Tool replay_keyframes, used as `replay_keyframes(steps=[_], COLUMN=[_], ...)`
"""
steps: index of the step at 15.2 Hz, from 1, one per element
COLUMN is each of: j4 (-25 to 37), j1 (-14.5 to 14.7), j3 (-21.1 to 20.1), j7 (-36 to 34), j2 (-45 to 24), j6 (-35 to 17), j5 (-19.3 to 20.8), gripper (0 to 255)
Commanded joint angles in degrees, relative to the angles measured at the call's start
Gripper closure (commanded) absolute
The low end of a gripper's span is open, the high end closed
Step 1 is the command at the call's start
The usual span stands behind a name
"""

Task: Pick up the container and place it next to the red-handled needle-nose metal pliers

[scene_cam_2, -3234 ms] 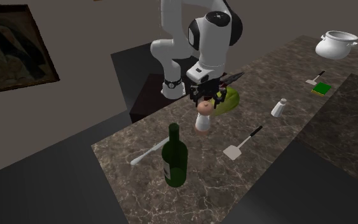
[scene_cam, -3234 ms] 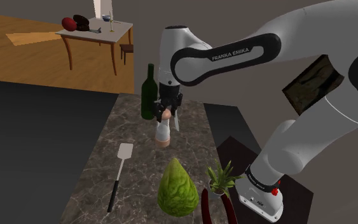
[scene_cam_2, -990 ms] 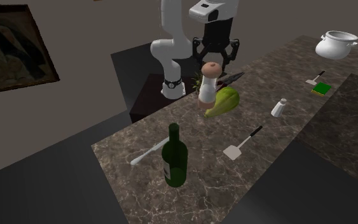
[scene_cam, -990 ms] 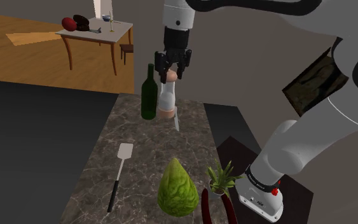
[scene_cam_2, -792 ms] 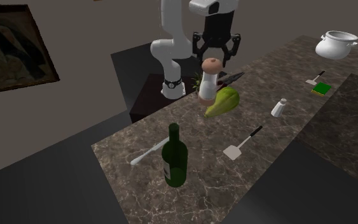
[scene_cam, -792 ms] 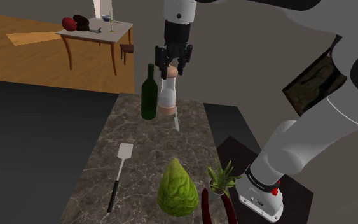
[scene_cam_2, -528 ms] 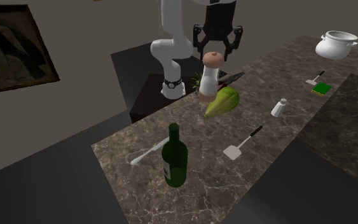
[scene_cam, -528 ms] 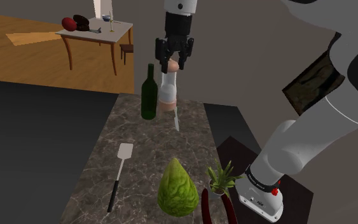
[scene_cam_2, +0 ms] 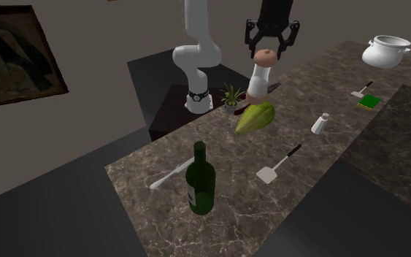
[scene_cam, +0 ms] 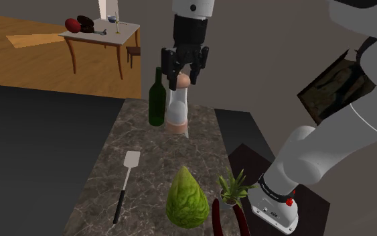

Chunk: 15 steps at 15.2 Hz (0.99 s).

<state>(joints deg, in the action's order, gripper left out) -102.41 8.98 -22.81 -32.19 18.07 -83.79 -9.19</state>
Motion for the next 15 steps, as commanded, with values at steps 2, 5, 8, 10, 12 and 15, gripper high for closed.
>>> replay_keyframes(steps=[2, 5, 8, 10, 12, 15], j4=[-1.1, -1.3, -1.0, -0.4, 0.4, 2.0], j1=[1.5, 2.8, 4.1, 5.0, 5.7, 6.6], j3=[-2.4, -5.0, -7.8, -9.9, -12.1, -15.6], j7=[-3.8, -7.7, -11.8, -14.7, -17.7, -22.3], j2=[1.5, 2.5, 2.9, 2.8, 2.4, 1.3], j6=[-0.1, 0.0, 0.0, -0.1, -0.2, -0.4], j5=[-1.4, -2.8, -3.9, -4.6, -5.1, -5.6], gripper=[255, 255, 255, 255, 255, 255])
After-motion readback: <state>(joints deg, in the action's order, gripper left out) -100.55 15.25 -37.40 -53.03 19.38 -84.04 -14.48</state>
